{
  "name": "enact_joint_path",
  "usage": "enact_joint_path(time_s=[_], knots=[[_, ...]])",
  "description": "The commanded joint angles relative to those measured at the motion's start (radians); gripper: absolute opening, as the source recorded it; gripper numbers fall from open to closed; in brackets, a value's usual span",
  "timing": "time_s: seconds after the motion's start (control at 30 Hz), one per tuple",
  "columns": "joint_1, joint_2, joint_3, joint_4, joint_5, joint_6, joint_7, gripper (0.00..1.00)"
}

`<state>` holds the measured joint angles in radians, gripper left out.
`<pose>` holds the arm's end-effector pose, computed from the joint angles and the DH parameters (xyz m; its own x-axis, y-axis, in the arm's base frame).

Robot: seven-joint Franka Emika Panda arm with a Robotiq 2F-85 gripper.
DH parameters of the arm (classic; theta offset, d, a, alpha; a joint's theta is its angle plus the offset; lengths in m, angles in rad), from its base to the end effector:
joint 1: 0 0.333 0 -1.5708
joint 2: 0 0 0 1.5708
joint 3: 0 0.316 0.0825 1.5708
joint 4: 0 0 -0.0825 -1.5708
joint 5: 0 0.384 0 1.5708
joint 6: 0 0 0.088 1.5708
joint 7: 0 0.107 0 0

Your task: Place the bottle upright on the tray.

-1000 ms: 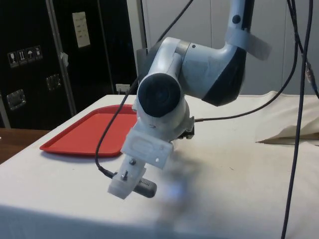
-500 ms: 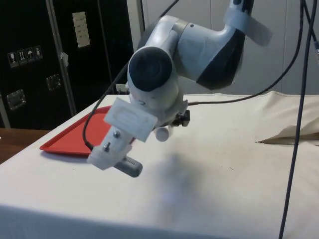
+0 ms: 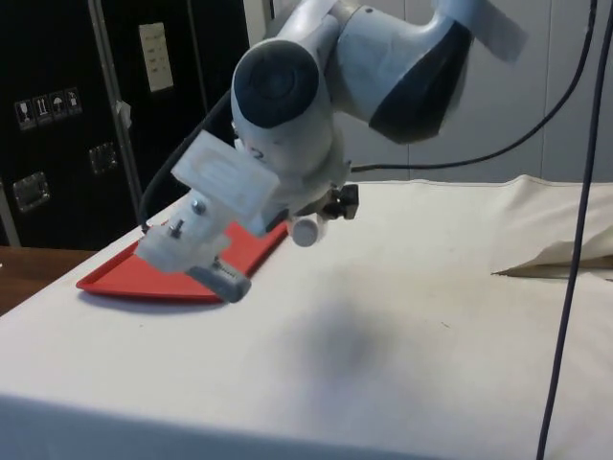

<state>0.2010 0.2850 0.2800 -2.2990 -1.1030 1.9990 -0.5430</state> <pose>0.4528 0.1797 0.2120 -0.1299 0.6208 -0.7732 0.9626 0.2659 0.0517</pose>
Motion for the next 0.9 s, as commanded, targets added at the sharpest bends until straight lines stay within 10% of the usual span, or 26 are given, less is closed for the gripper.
enact_joint_path(time_s=[0.0,0.87], knots=[[-0.004,-0.010,0.002,-0.002,0.012,0.003,-0.013,0.33],[-0.006,-0.121,-0.003,0.038,0.136,-0.041,-0.187,0.33]])
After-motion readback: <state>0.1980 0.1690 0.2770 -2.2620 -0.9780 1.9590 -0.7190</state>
